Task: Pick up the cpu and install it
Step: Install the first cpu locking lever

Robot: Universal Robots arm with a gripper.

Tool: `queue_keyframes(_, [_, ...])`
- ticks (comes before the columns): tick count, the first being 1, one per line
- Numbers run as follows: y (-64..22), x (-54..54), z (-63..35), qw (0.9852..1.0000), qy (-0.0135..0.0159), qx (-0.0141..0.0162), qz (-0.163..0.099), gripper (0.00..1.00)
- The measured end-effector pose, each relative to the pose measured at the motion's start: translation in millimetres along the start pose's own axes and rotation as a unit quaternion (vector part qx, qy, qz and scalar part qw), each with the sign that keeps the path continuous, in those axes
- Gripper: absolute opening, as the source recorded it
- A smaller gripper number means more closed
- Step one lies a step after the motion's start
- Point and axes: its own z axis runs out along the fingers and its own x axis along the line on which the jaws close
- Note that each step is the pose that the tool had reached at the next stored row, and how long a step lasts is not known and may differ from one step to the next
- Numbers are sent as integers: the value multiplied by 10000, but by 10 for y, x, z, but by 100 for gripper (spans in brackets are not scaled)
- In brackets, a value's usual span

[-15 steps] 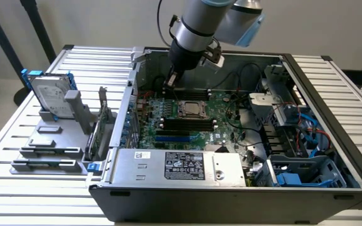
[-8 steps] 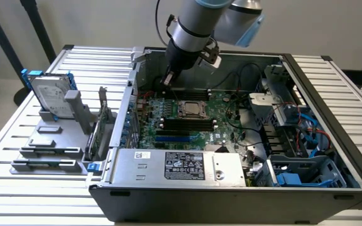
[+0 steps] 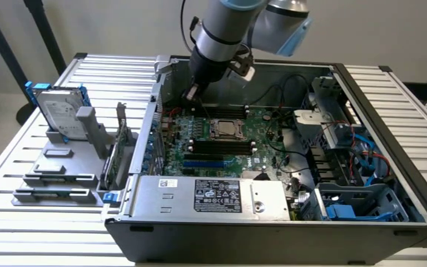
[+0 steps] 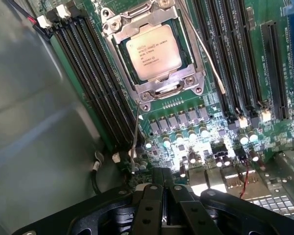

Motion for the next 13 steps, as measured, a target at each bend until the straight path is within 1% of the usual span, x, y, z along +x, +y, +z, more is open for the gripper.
queue_keyframes(3, [-6,-3,4,9998,64,-17,168,11])
queue_keyframes(4, [-7,-4,5,9997,91,-19,221,11])
queue_keyframes(5, [-8,-4,5,9995,125,-19,273,11])
queue_keyframes(7, [-10,-5,6,9991,212,-5,361,11])
queue_keyframes(10, [-12,-6,7,9983,364,35,453,11])
queue_keyframes(11, [-12,-6,7,9980,410,45,489,11])
queue_keyframes(12, [-12,-7,8,9976,451,52,529,11])
queue_keyframes(13, [-11,-6,9,9972,482,54,565,11])
